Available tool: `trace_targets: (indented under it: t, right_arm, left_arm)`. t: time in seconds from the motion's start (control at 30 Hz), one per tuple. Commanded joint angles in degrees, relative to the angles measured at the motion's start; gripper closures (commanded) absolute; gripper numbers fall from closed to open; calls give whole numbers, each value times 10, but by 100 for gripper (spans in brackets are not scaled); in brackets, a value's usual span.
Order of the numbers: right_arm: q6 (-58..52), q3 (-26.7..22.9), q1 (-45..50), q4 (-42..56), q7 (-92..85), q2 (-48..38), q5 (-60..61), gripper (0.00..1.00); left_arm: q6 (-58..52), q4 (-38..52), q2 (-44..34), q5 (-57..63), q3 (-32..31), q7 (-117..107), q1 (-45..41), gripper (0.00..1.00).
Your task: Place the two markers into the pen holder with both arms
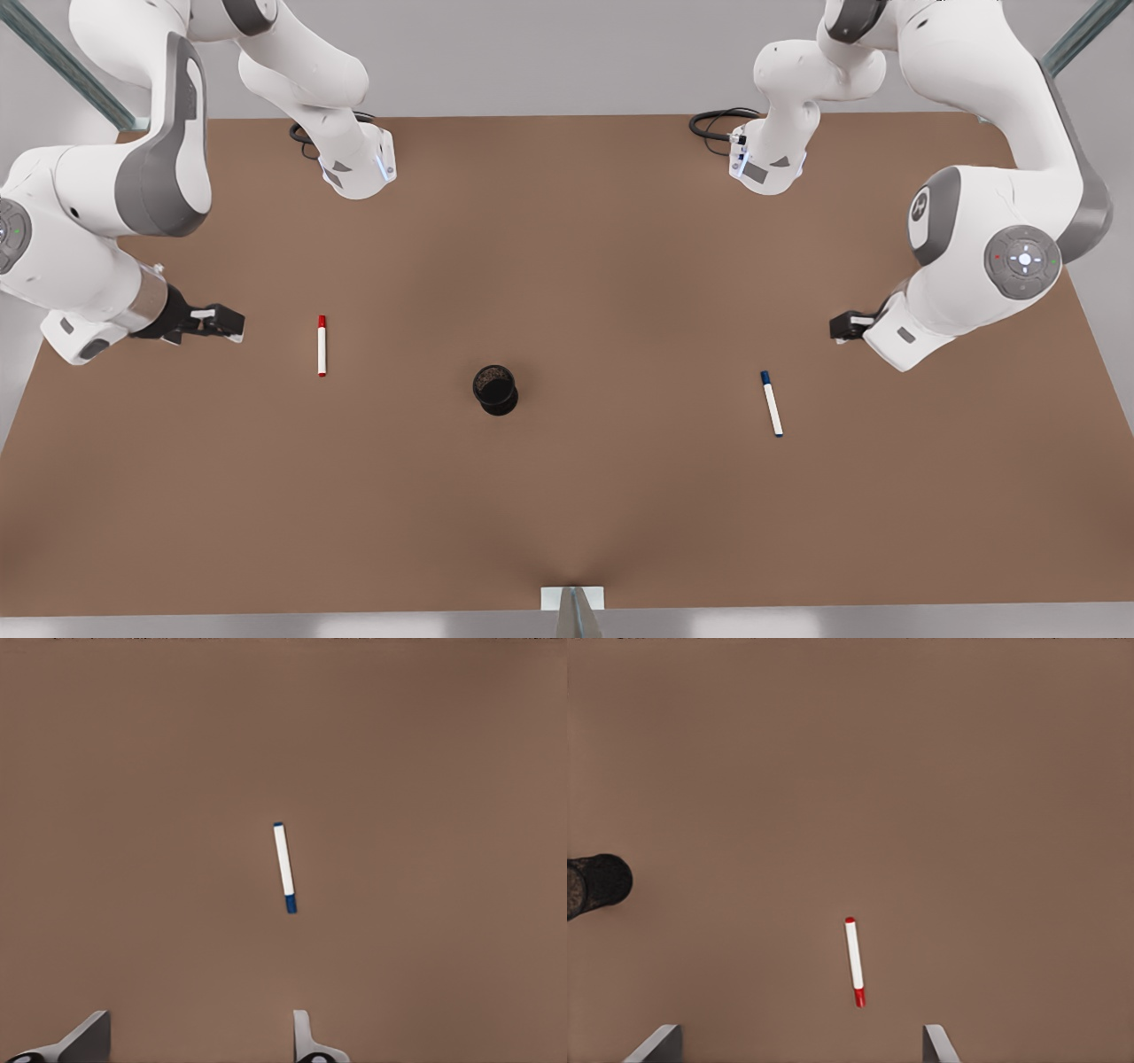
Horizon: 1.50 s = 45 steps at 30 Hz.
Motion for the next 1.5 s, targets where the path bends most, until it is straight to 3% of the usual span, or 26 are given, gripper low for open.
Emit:
trace_targets:
  t: [0.0, 0.07, 0.13, 0.27, 0.4, 0.6, 0.87, 0.9, 0.97, 1.0, 1.17, 1.23, 1.3, 1.37, 1.47]
  right_arm:
    - [17, 2, 0, 0, 10, 0, 1, 0]
    - [26, 3, 3, -1, 10, 5, 2, 0]
    - [56, 12, 4, -16, 12, 26, 3, 0]
    - [317, 22, 9, -240, 49, 32, 2, 0]
    - [354, 24, 1, -282, 70, 76, 3, 0]
    - [442, 24, -34, -398, 68, 76, -2, 1]
    - [451, 19, -51, -404, 47, 105, -37, 3]
    - [452, 19, -57, -403, 31, 110, -37, 3]
    - [457, 19, -59, -405, 27, 119, -38, 3]
    - [457, 19, -60, -405, 27, 119, -49, 4]
    - [461, 24, -61, -439, 27, 114, -86, 4]
    - [482, 24, -62, -455, 26, 114, -91, 4]
    - [485, 24, -62, -454, 23, 115, -96, 13]
    - [486, 24, -63, -455, 23, 118, -96, 25]
    - [486, 24, -63, -455, 23, 122, -96, 33]
  left_arm:
    - [36, 0, 5, 0, 0, 5, 1, 0]
    - [88, 0, 40, -3, 1, -1, 1, 0]
    - [210, -6, 108, -31, 5, -83, 16, 0]
    - [397, -136, 143, -54, 6, -140, 23, 0]
    - [463, -168, 171, -54, 5, -163, 19, 0]
    - [461, -169, 193, -52, 5, -159, 16, 0]
    - [447, -190, 217, -46, 6, -158, 10, 0]
    - [448, -190, 222, -32, 5, -158, 11, 2]
    - [448, -190, 224, -32, 5, -159, 9, 25]
    - [451, -190, 234, -32, 5, -159, 10, 29]
    - [453, -187, 237, -32, 5, -160, 10, 32]
    - [453, -187, 239, -32, 5, -160, 10, 40]
    - [453, -186, 242, -32, 5, -160, 9, 47]
    - [454, -183, 249, -31, 5, -160, 9, 48]
    - [454, -181, 252, -31, 5, -160, 9, 48]
